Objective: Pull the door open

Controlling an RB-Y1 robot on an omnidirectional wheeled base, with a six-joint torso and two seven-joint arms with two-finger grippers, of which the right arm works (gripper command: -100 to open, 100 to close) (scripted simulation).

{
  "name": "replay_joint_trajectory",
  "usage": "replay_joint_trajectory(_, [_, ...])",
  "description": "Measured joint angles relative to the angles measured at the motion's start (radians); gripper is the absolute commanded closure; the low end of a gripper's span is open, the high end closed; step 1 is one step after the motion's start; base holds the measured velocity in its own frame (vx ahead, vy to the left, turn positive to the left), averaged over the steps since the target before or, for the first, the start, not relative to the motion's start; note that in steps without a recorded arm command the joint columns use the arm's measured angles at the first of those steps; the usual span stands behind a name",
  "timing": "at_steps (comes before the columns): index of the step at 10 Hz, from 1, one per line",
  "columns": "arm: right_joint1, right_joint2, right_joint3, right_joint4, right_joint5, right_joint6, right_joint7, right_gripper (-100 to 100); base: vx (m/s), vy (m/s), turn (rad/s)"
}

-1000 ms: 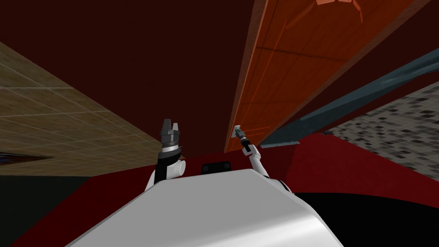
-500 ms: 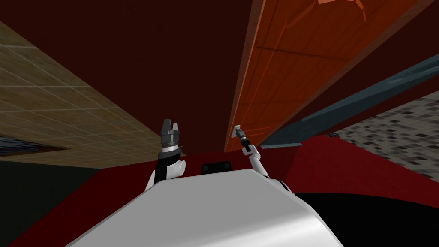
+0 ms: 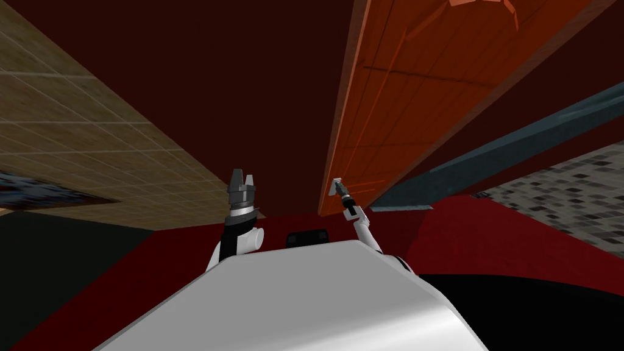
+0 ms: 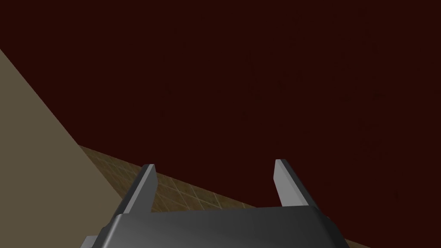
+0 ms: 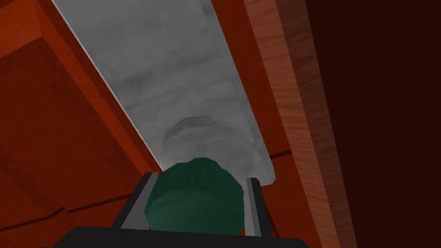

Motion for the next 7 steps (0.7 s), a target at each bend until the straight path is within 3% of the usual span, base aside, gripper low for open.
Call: replay_joint_trajectory(7, [0.006,0.0,0.024,-0.014,-0.143,0.011,-0.17,100,-0.065,-0.046,0.077])
